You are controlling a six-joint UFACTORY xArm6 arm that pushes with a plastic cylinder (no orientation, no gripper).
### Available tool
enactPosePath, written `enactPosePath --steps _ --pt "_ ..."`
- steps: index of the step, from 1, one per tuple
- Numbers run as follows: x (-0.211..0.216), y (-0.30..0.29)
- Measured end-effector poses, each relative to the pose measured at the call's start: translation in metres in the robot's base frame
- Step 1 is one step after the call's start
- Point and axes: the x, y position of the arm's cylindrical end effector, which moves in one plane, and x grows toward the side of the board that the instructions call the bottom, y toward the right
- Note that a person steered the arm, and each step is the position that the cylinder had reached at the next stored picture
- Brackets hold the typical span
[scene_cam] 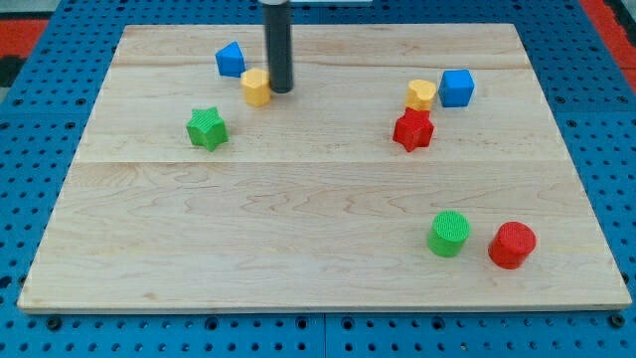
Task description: Place red star to the right of the blue triangle
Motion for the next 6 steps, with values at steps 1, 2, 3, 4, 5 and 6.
enactPosePath --steps 1,2,3,4,5,6 --pt "0.012 -0.038" --pt "0.032 -0.013" --pt "0.085 0.004" --pt "0.138 0.012" --pt "0.142 0.058" --pt "0.145 0.146"
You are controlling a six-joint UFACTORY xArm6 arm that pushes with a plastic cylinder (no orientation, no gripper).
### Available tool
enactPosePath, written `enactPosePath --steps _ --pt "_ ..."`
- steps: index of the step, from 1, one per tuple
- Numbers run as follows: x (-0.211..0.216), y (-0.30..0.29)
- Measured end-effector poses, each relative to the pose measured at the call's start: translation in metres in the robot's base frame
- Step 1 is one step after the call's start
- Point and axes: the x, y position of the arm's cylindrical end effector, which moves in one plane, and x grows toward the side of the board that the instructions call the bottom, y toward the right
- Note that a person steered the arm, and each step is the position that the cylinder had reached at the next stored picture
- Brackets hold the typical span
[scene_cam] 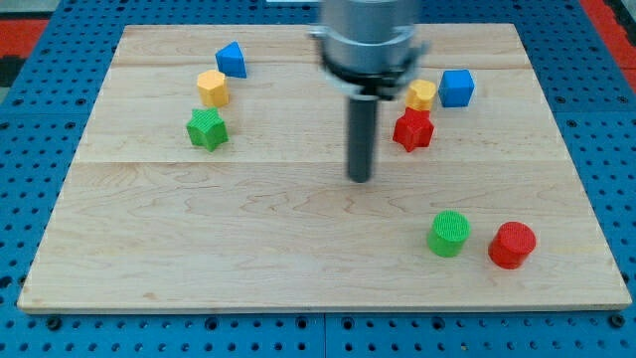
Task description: Place red star to the right of the blue triangle
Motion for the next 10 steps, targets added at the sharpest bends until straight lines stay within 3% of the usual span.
enactPosePath --steps 1,2,5,7,9,10 --pt "-0.012 0.056" --pt "-0.041 0.056" --pt "-0.105 -0.048" --pt "-0.078 -0.006" --pt "-0.130 0.001" --pt "-0.152 -0.043"
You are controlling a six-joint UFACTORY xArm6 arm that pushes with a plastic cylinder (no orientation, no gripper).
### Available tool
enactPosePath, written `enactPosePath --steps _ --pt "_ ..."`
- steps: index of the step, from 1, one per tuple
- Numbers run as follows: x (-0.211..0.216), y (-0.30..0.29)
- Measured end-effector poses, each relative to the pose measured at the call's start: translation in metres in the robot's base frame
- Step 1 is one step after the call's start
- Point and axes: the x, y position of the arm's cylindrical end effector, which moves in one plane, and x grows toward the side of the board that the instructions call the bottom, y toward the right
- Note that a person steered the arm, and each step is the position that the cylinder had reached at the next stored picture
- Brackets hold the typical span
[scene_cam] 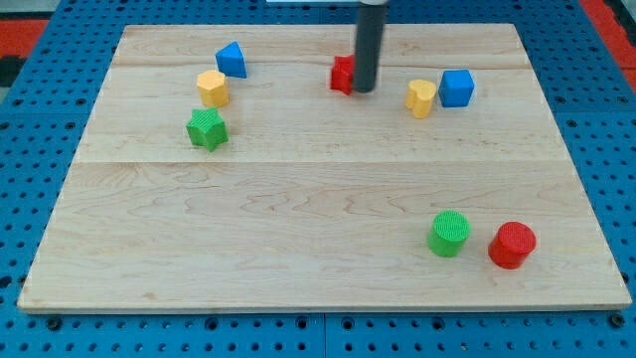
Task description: Place red star to the right of the blue triangle
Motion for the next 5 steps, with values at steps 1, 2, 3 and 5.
enactPosePath --steps 1,2,3,5 --pt "-0.002 -0.026" --pt "-0.012 0.012" --pt "-0.037 0.018" --pt "-0.042 0.005"
